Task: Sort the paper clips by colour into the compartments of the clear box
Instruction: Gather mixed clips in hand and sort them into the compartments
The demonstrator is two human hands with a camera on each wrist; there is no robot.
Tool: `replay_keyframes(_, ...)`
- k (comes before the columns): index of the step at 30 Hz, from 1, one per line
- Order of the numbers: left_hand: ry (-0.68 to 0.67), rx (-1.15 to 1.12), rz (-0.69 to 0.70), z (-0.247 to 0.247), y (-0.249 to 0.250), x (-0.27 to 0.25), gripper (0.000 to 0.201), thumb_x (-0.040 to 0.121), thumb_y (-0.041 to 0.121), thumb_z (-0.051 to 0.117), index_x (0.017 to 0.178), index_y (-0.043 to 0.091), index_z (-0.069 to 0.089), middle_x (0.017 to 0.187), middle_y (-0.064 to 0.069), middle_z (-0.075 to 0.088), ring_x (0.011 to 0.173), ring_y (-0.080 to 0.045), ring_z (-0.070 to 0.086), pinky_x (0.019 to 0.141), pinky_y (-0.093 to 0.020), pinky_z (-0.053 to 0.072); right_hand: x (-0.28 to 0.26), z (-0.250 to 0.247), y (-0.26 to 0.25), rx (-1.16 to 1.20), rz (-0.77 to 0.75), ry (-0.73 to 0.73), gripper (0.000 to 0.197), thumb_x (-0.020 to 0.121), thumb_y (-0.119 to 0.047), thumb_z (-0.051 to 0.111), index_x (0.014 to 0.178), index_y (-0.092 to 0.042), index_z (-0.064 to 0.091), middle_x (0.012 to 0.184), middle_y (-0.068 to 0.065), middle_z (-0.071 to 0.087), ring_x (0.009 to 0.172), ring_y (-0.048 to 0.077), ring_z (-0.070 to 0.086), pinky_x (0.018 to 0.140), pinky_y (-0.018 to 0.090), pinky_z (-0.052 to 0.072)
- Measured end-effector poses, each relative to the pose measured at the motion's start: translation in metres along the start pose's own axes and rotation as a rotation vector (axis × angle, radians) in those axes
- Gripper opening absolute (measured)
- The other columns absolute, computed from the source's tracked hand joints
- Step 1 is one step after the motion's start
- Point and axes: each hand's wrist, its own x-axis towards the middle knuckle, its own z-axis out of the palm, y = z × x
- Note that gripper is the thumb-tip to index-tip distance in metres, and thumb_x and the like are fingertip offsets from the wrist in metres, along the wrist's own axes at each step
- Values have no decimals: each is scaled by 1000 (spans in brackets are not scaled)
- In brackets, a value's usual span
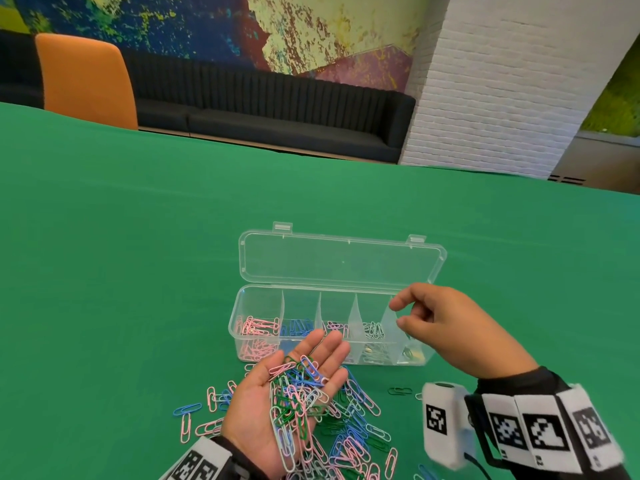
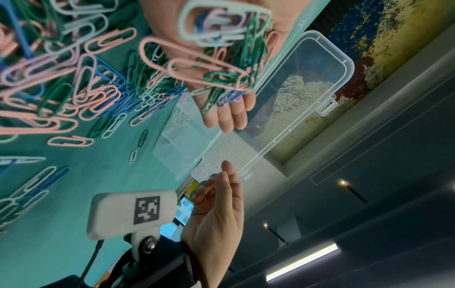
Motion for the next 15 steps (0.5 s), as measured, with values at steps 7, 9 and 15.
replay_keyframes(7, -182, 268, 192, -29, 12, 11, 45, 99, 28, 4, 141, 13, 0, 150, -12, -5, 145, -24, -1, 117, -43, -6, -11, 20, -34, -39, -144, -163, 7, 83, -21, 60, 78, -26, 58, 62, -9, 53, 54, 1, 45, 57, 15, 37)
replay_keyframes(9, -201, 127, 86, -19, 10, 10, 47, 98, 21, 34, 141, 5, 26, 150, -17, 21, 140, -32, 26, 114, -52, 21, -15, 31, -45, -56, -193, -199, 3, 82, -22, 60, 82, -24, 60, 61, -10, 51, 55, 1, 45, 56, 15, 35)
replay_keyframes(15, -49, -12, 3, 2, 2, 0, 40, 87, 22, 49, 103, -9, 67, 115, -27, 63, 88, -39, 69, 71, -53, 52, -18, 46, -60, -74, -205, -187, 5, 80, -23, 59, 84, -23, 62, 61, -26, 55, 58, -2, 48, 56, 12, 35)
